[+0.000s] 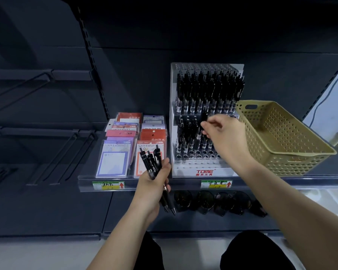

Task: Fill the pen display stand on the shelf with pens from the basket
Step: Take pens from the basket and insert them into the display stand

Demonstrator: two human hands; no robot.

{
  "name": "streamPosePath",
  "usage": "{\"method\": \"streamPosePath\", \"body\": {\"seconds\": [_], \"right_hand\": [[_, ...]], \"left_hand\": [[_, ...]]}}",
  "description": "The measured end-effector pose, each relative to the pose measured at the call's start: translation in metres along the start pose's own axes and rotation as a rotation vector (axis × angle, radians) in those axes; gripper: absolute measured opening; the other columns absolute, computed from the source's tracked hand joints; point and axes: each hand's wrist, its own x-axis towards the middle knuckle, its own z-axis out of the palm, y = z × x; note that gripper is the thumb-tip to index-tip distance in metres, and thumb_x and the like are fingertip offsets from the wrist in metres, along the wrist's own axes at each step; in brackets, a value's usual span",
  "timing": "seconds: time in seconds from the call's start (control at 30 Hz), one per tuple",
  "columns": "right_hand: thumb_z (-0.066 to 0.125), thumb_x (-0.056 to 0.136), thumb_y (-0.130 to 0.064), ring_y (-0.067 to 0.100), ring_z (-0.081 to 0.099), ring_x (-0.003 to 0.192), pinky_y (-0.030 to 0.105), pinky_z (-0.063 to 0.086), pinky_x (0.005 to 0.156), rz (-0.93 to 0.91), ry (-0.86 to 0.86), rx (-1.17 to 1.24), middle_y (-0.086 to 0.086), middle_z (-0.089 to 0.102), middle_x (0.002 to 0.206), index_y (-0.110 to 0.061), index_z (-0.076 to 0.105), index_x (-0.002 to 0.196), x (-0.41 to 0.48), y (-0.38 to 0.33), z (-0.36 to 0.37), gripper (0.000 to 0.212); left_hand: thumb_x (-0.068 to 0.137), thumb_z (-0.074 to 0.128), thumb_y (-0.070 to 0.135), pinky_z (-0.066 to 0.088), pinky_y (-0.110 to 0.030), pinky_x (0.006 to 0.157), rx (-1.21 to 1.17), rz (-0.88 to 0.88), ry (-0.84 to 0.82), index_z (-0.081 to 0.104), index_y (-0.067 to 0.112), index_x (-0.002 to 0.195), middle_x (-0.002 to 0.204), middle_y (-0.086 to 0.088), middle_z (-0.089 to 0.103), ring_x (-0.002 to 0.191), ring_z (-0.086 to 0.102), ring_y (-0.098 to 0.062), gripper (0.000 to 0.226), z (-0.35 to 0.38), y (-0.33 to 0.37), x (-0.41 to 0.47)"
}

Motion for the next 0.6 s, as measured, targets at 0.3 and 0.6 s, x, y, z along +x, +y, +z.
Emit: {"method": "streamPosePath", "body": {"seconds": [0.3,0.6], "right_hand": [[0.060,0.091,-0.021,0.001,0.051,0.047,0.008,0.036,0.040,0.006,-0.017,-0.047,0.001,0.069,0.074,-0.009,0.069,0.087,0.003,0.006,0.013,0.016],[0.059,0.091,-0.019,0.012,0.044,0.044,0.021,0.037,0.044,0.027,-0.126,-0.140,0.010,0.067,0.066,-0.003,0.069,0.078,-0.006,0.027,0.024,0.023]], "left_hand": [[0.090,0.058,0.009,0.048,-0.017,0.055,-0.130,0.019,0.011,0.066,0.015,0.084,0.066,0.000,0.052,0.061,0.047,-0.012,0.011,-0.003,0.002,0.003],[0.087,0.061,0.008,0.057,-0.020,0.064,-0.141,0.083,0.029,0.066,0.010,0.080,0.061,0.003,0.065,0.060,0.062,-0.009,0.009,0.000,0.001,0.002]]}}
